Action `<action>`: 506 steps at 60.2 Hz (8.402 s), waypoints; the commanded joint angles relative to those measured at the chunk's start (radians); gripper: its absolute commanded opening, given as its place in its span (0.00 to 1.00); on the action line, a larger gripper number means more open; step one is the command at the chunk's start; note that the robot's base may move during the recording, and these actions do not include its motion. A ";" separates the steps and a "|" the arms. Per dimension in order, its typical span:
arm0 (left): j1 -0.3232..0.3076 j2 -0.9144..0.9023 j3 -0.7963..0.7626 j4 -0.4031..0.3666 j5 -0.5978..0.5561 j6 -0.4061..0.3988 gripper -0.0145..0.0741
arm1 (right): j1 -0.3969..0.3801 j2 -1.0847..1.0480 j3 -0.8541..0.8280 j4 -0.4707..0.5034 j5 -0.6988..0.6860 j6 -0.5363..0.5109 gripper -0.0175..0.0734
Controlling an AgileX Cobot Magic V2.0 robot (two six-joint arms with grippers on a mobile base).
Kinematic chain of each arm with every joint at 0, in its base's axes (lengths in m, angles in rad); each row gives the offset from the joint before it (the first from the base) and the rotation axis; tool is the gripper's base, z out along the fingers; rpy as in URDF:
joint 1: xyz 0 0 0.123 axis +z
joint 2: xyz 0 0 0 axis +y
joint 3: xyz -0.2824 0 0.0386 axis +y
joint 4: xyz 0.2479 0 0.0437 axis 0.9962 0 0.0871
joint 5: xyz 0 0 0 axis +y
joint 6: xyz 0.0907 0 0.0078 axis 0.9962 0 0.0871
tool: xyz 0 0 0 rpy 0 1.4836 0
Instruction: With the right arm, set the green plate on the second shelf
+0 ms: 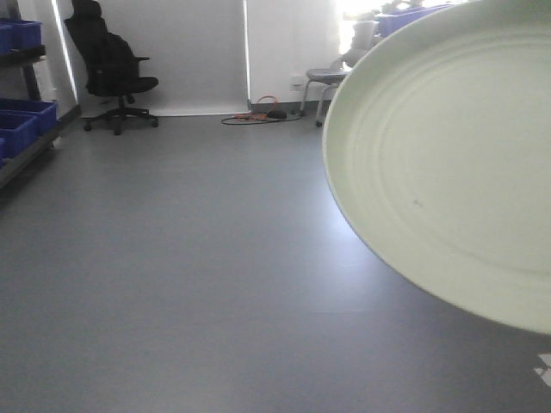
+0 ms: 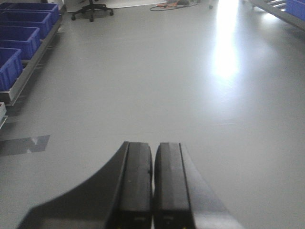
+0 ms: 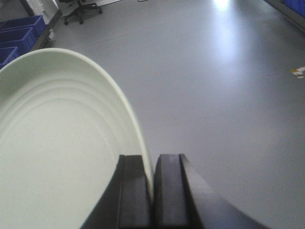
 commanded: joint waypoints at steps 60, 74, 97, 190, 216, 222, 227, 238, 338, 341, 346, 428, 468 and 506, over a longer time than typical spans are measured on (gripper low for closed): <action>-0.005 -0.021 0.040 0.002 -0.072 0.001 0.30 | -0.005 -0.001 -0.033 0.005 -0.112 -0.001 0.25; -0.005 -0.021 0.040 0.002 -0.072 0.001 0.30 | -0.005 -0.001 -0.033 0.005 -0.112 -0.001 0.25; -0.005 -0.021 0.040 0.002 -0.072 0.001 0.30 | -0.005 -0.001 -0.033 0.005 -0.112 -0.001 0.25; -0.005 -0.021 0.040 0.002 -0.072 0.001 0.30 | -0.005 -0.001 -0.033 0.005 -0.112 -0.001 0.25; -0.005 -0.021 0.040 0.002 -0.072 0.001 0.30 | -0.005 -0.001 -0.033 0.005 -0.112 -0.001 0.25; -0.005 -0.021 0.040 0.002 -0.072 0.001 0.30 | -0.005 -0.001 -0.033 0.005 -0.112 -0.001 0.25; -0.005 -0.021 0.040 0.002 -0.072 0.001 0.30 | -0.005 -0.001 -0.033 0.005 -0.112 -0.001 0.25; -0.005 -0.021 0.040 0.002 -0.072 0.001 0.30 | -0.005 -0.001 -0.033 0.005 -0.112 -0.001 0.25; -0.005 -0.021 0.040 0.002 -0.072 0.001 0.30 | -0.005 0.195 -0.304 0.005 -0.142 0.000 0.25; -0.005 -0.021 0.040 0.002 -0.072 0.001 0.30 | -0.005 0.263 -0.360 0.005 -0.142 0.000 0.25; -0.005 -0.021 0.040 0.002 -0.072 0.001 0.30 | 0.002 0.373 -0.464 0.005 -0.142 0.000 0.25; -0.005 -0.021 0.040 0.002 -0.072 0.001 0.30 | 0.163 0.661 -0.723 -0.089 -0.178 -0.090 0.25; -0.005 -0.021 0.040 0.002 -0.072 0.001 0.30 | 0.162 0.156 -0.150 -0.128 -0.213 -0.174 0.25; -0.005 -0.021 0.040 0.002 -0.072 0.001 0.30 | 0.162 0.156 -0.143 -0.128 -0.217 -0.174 0.25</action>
